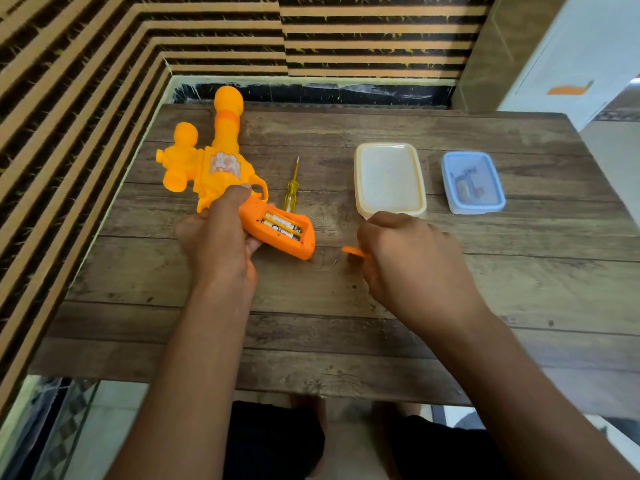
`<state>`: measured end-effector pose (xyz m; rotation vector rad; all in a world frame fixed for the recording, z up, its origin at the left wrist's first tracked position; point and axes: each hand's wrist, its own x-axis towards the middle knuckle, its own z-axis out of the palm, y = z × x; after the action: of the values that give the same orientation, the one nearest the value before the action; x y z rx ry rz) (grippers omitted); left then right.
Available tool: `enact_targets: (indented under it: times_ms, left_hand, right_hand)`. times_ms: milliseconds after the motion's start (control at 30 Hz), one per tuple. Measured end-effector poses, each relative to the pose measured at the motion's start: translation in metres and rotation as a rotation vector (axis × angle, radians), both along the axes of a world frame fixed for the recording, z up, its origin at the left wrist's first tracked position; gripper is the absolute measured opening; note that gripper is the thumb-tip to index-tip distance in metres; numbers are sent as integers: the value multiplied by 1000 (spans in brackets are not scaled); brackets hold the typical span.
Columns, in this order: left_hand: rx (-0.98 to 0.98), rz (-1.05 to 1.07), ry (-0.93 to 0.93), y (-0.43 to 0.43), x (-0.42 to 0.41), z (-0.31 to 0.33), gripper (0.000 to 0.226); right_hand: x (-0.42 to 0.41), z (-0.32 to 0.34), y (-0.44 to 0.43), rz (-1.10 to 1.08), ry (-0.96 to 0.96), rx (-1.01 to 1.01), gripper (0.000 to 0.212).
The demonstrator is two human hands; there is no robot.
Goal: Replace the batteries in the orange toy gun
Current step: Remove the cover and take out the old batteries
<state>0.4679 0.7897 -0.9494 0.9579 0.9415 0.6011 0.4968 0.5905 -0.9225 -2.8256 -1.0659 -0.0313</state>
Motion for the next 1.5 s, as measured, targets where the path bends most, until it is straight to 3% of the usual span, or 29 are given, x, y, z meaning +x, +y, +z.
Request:
enact_targets:
  times_ms: [100,233,300,400,600,967,1033,1200,1300,1500]
  left_hand:
    - [-5,5,-2,0,0,-1,12]
    - [-6,-7,-7,2,1,-2,15]
    - [-10,-10,-9,2,1,-2,15]
    - [-13,-18,-3,2,0,-3,16]
    - [27,39,11,1,-3,4,13]
    - [54,126,29,1,-10,10,12]
    - [56,124,35,4,-10,8,20]
    - [46,122,47,9,-6,3,21]
    - [51,119,52,8,-6,3,21]
    - [35,120,46,10,-8,2,14]
  right_hand:
    - [2,1,-2,-32,95,-117,20]
    - [1,8,-3,-54,163,-178,11]
    - [0,12,-1,-61,191,-186,21]
    - [-3,15,2,-49,187,-110,22]
    - [3,1,19,-4,148,287,20]
    - [31,-43,72,132,289,252,62]
    - [35,-50,77,154,276,275,56]
    - [36,-58,90,130,139,267,13]
    - [37,-57,93,73,118,289,6]
    - [33,-53,87,0,104,460,13]
